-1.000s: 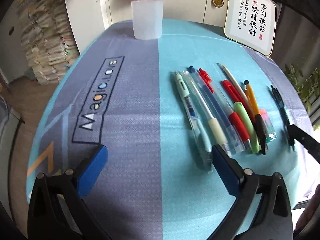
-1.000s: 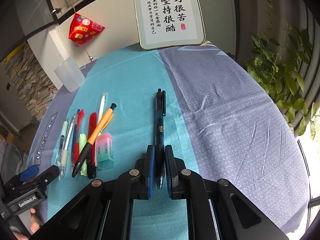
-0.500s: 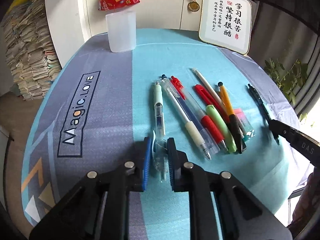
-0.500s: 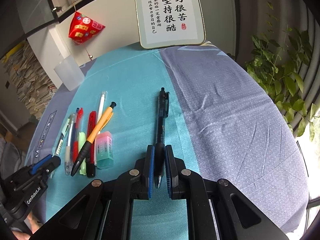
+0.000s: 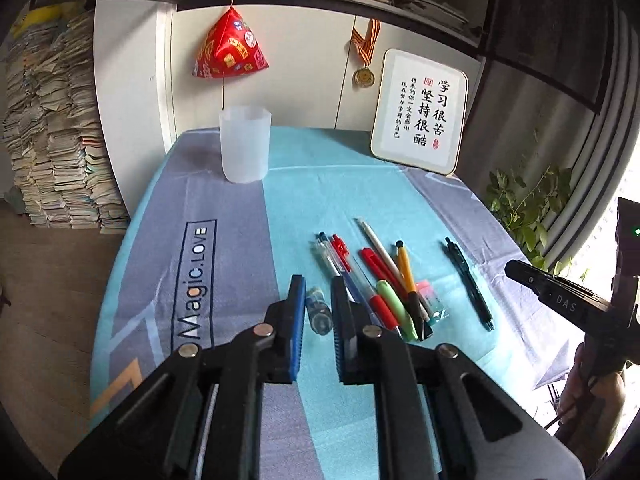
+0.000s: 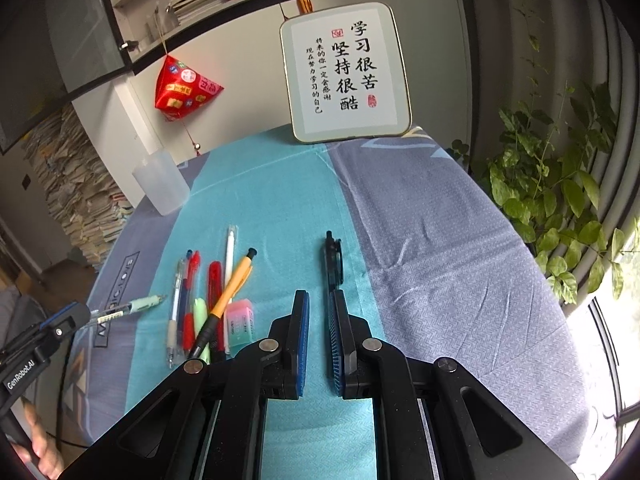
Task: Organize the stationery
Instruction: 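Grasp the mint-green pen with the left tool and lift it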
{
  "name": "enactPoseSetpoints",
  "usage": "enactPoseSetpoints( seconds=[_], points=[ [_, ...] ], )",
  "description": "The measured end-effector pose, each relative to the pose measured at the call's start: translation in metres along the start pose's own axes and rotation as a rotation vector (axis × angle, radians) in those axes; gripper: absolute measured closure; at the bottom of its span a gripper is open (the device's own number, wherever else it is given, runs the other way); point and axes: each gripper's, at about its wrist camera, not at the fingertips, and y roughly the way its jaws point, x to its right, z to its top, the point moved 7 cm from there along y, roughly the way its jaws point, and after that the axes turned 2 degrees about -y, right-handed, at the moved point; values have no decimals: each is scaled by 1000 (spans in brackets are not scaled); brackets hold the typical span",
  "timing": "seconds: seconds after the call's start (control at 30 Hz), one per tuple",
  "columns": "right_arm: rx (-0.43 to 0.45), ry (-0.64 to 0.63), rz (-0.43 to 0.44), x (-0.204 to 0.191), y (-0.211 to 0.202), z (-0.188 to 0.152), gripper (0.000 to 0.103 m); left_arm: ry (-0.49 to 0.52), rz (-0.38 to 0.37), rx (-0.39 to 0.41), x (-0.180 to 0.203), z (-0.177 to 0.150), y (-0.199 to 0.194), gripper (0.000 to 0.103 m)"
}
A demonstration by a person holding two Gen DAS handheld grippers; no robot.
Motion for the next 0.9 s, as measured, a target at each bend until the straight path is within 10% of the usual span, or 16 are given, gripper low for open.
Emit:
enactPoseSetpoints(
  seconds=[0.17, 0.4, 0.47, 0.57, 0.77, 0.9],
  points=[
    [-47, -34, -6, 0, 3, -9, 90, -11, 3, 13, -8, 2, -9, 95],
    [-154, -78, -58, 0, 29, -42, 59, -19, 10, 21, -15, 2, -14, 95],
    [-162, -72, -50, 1, 35, -47, 60, -18, 11, 4, -16, -4, -11, 94],
    [-135, -93, -95, 2, 34, -46, 92, -27, 4, -32, -16, -20, -2, 94],
    [-132, -62, -42, 2, 31, -46, 92, 4, -1, -139, -9, -57, 21, 65],
    [-125, -61, -39, 1, 28, -44, 92, 25, 3, -169, -5, -70, 25, 65]
  ],
)
